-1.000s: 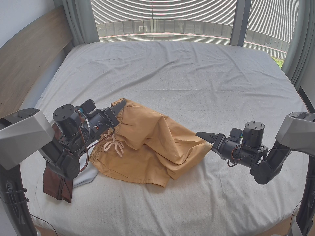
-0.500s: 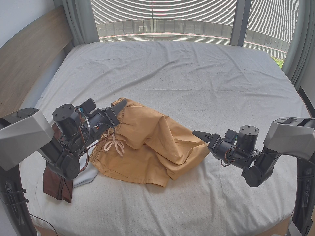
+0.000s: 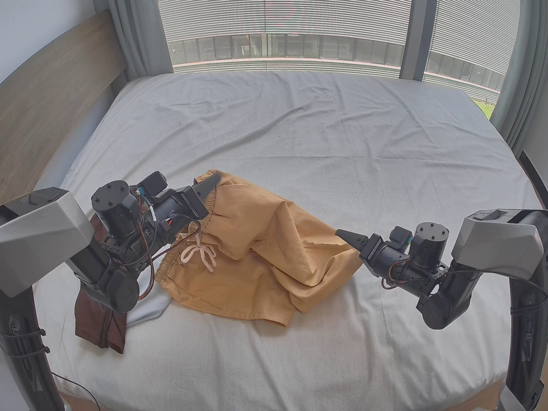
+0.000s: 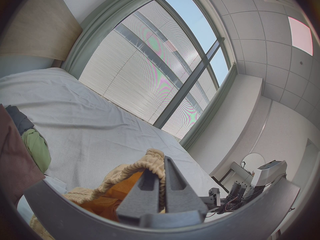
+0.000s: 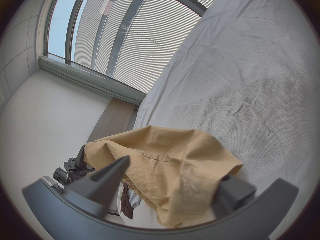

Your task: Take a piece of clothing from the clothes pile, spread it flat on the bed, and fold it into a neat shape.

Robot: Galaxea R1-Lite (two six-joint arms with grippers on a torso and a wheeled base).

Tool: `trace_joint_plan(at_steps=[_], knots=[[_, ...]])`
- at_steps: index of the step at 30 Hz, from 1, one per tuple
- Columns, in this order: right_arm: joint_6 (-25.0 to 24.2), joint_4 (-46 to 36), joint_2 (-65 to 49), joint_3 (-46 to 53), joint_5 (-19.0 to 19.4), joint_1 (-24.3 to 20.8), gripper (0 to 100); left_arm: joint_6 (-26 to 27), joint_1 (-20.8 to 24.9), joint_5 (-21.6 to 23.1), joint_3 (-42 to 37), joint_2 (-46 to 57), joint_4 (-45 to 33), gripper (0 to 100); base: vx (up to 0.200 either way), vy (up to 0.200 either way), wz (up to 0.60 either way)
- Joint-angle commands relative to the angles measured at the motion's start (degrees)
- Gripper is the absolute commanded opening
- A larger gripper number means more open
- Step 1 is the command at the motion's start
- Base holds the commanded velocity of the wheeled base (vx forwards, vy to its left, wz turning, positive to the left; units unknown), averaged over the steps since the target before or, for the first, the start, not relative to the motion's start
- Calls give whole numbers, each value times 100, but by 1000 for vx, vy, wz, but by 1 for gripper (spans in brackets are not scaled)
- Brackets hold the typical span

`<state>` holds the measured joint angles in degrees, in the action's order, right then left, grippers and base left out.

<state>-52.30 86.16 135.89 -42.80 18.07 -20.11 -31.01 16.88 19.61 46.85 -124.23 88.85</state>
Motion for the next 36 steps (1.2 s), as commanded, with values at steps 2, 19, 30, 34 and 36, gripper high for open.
trace_joint_plan(at_steps=[2,19,30,34,36], knots=[[0,50,61,26,4,8,0,-1,-1,-2,-9,-4,1,0,0,0,0],[88,199,-1144,597,30,139,0,-124,43,16,17,690,1,0,0,0,0],[1125,-513,-2339,650,83,377,0,-678,149,42,-44,1376,-8,0,0,0,0],[1494,-539,-2365,712,118,526,0,-652,175,60,-158,1376,1,0,0,0,0],[1494,-522,-2374,791,145,535,0,-634,219,60,-194,1367,1,0,0,0,0]])
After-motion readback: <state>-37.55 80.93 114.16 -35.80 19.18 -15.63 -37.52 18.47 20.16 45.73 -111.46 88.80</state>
